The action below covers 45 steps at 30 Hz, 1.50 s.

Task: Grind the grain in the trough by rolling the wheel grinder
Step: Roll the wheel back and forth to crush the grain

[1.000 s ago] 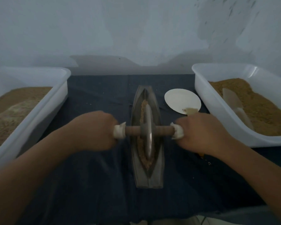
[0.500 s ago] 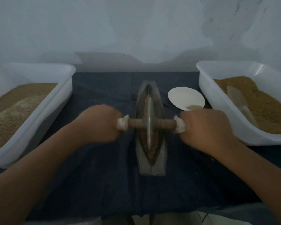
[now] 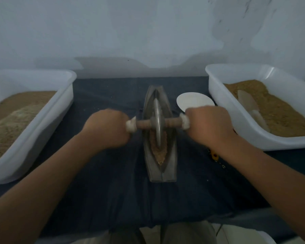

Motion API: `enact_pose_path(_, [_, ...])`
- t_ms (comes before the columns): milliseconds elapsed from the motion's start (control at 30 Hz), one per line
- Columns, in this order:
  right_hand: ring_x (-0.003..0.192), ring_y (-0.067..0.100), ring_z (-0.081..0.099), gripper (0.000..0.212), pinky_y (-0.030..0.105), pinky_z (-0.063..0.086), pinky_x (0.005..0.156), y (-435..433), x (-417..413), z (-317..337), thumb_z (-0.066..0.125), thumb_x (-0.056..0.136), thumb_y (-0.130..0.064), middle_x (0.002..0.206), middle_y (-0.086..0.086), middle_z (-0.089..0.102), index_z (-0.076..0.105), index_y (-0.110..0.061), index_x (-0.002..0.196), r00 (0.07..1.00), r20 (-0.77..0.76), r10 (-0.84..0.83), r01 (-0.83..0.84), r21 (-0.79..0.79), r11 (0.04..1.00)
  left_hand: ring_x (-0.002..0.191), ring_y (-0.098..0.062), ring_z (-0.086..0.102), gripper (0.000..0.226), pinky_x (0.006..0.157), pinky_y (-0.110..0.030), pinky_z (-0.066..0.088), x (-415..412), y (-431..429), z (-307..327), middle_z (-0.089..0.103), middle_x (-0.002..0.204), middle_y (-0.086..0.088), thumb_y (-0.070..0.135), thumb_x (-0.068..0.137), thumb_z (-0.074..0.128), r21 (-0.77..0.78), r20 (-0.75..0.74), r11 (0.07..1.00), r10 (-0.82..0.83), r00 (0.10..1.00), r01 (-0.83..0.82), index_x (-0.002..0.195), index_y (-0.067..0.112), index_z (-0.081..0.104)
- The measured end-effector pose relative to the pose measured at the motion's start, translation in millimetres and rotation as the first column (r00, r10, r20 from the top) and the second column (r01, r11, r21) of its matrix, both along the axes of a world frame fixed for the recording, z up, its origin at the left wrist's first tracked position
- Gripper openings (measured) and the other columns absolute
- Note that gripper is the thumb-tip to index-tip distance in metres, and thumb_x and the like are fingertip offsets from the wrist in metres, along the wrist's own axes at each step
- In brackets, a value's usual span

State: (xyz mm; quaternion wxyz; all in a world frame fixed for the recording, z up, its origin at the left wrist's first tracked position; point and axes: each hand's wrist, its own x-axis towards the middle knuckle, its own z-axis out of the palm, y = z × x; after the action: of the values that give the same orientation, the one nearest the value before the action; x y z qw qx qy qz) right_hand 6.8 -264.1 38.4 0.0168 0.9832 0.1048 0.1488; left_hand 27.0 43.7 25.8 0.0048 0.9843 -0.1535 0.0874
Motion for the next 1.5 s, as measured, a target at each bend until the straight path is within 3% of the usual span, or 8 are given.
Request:
enact_pose_path(100, [0.038,0.011,0.037,0.029,0.028,0.037,0.038,-9,-41,-15,0.043,0.087,-0.051,0.050,-0.013,0.036,0.032,-0.036,0.064,0.973,0.198,0.116,-0.122,0.019,0.992,0.038,0.000,0.031,0.035,0.043,-0.015,0.018,-33,13,-5,0.037,0.043,0.013,0.058,0.072,0.053,0.012,0.185,0.995,-0.102,0.978,0.102,0.053,0.030,0.042])
enact_pose_path(333, [0.061,0.023,0.058,0.038,0.029,0.037,0.053,7,56,2,0.051,0.099,-0.053,0.068,-0.004,0.060,0.061,-0.026,0.074,0.986,0.163,-0.036,0.040,-0.018,0.999,0.071,-0.028,0.063,0.035,0.065,-0.034,0.050,55,-27,25,0.065,0.077,0.001,0.054,0.084,0.059,0.010,0.058,0.992,0.127,0.990,-0.127,0.072,0.021,0.061])
enact_pose_path(500, [0.052,0.009,0.045,0.037,0.024,0.027,0.050,-2,30,-5,0.046,0.098,-0.049,0.060,-0.012,0.044,0.044,-0.030,0.066,0.993,0.118,0.016,-0.017,0.003,1.000,0.074,-0.027,0.066,0.027,0.065,-0.034,0.052,29,-19,20,0.063,0.075,0.005,0.048,0.081,0.060,0.045,-0.057,0.996,0.074,0.996,-0.071,0.069,0.024,0.056])
enact_pose_path(667, [0.038,0.009,0.034,0.043,0.021,0.024,0.041,-20,-25,-33,0.042,0.098,-0.056,0.049,-0.015,0.029,0.035,-0.033,0.062,0.952,0.287,0.104,-0.124,0.051,0.991,0.036,-0.002,0.027,0.040,0.045,-0.014,0.016,-29,6,3,0.030,0.043,0.015,0.057,0.069,0.056,0.097,0.278,0.989,-0.138,0.951,0.115,0.051,0.032,0.032])
enact_pose_path(800, [0.043,0.018,0.041,0.043,0.021,0.018,0.047,-6,27,-17,0.041,0.099,-0.049,0.054,-0.010,0.040,0.047,-0.025,0.064,0.938,0.338,0.083,-0.087,-0.002,0.996,0.057,-0.017,0.056,0.039,0.056,-0.030,0.048,27,-16,14,0.059,0.064,0.006,0.055,0.087,0.054,-0.007,0.031,0.999,0.049,0.998,-0.049,0.063,0.025,0.055])
enact_pose_path(967, [0.061,0.026,0.059,0.044,0.034,0.047,0.056,6,71,11,0.044,0.106,-0.047,0.071,0.003,0.063,0.058,-0.020,0.073,0.980,0.200,0.023,-0.009,-0.074,0.997,0.066,-0.020,0.058,0.039,0.062,-0.034,0.049,63,-27,23,0.063,0.076,0.001,0.061,0.085,0.057,-0.068,-0.070,0.989,0.128,0.989,-0.133,0.073,0.024,0.063])
enact_pose_path(1200, [0.042,0.020,0.037,0.032,0.026,0.028,0.045,-18,-30,-22,0.049,0.091,-0.046,0.053,-0.004,0.042,0.037,-0.030,0.066,0.928,0.301,0.221,-0.235,0.011,0.972,0.039,-0.002,0.036,0.037,0.043,-0.015,0.021,-41,11,-13,0.038,0.044,0.015,0.060,0.074,0.048,-0.050,0.183,0.996,-0.061,0.981,0.071,0.053,0.030,0.042])
enact_pose_path(1500, [0.058,0.028,0.058,0.043,0.035,0.048,0.053,6,72,5,0.052,0.101,-0.051,0.067,0.003,0.060,0.054,-0.021,0.071,0.973,0.229,0.023,-0.007,-0.071,0.997,0.071,-0.028,0.061,0.038,0.064,-0.034,0.047,65,-28,18,0.062,0.076,0.000,0.052,0.090,0.061,-0.052,-0.008,0.988,0.144,0.990,-0.144,0.067,0.022,0.055])
